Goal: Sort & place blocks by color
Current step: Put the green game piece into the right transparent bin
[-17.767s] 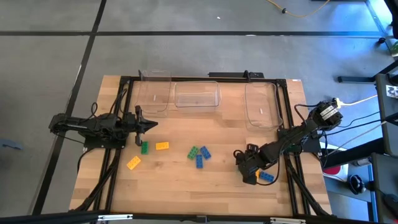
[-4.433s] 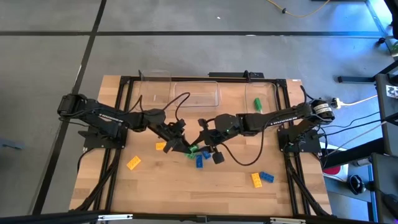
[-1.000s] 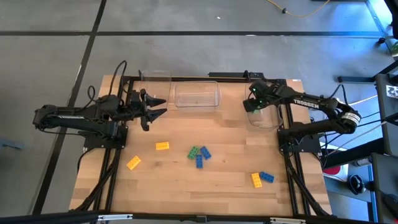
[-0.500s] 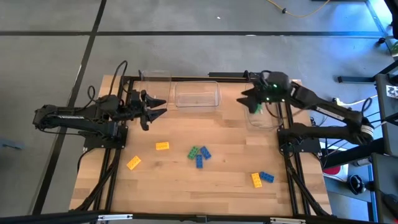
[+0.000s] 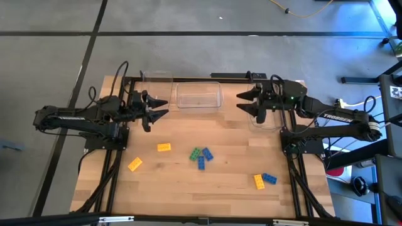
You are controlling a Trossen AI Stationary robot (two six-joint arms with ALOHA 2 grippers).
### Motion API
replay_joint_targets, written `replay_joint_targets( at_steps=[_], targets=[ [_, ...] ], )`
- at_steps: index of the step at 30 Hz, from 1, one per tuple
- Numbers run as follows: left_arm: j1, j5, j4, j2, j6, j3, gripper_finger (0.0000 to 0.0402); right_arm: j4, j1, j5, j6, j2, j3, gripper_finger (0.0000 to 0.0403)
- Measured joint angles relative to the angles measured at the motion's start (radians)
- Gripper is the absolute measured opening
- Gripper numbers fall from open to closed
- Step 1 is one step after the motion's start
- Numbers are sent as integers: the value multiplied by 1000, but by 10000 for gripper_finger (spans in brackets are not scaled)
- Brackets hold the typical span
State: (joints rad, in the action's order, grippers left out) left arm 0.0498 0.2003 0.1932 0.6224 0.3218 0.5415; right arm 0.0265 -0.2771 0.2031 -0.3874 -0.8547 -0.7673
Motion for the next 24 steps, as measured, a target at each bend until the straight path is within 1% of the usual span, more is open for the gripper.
replay_joint_targets(
  at_steps=[6,9,11,13,16,20,24],
  targets=[
    [0,0,0,0,16,0,215,0,0,0,0,0,0,288],
    [0,13,0,7,83,0,215,0,0,0,0,0,0,288],
    [0,-6,5,44,148,4,215,0,0,0,0,0,0,288],
    [-6,-46,-30,101,215,18,215,-1,0,-1,0,0,0,288],
    [-47,-81,-144,226,306,84,215,-2,0,-1,0,0,0,288],
    [-122,-77,-333,437,399,209,215,-3,0,-2,1,0,0,288],
    [-193,-28,-474,655,530,351,215,-8,0,-2,1,0,0,288]
  ],
)
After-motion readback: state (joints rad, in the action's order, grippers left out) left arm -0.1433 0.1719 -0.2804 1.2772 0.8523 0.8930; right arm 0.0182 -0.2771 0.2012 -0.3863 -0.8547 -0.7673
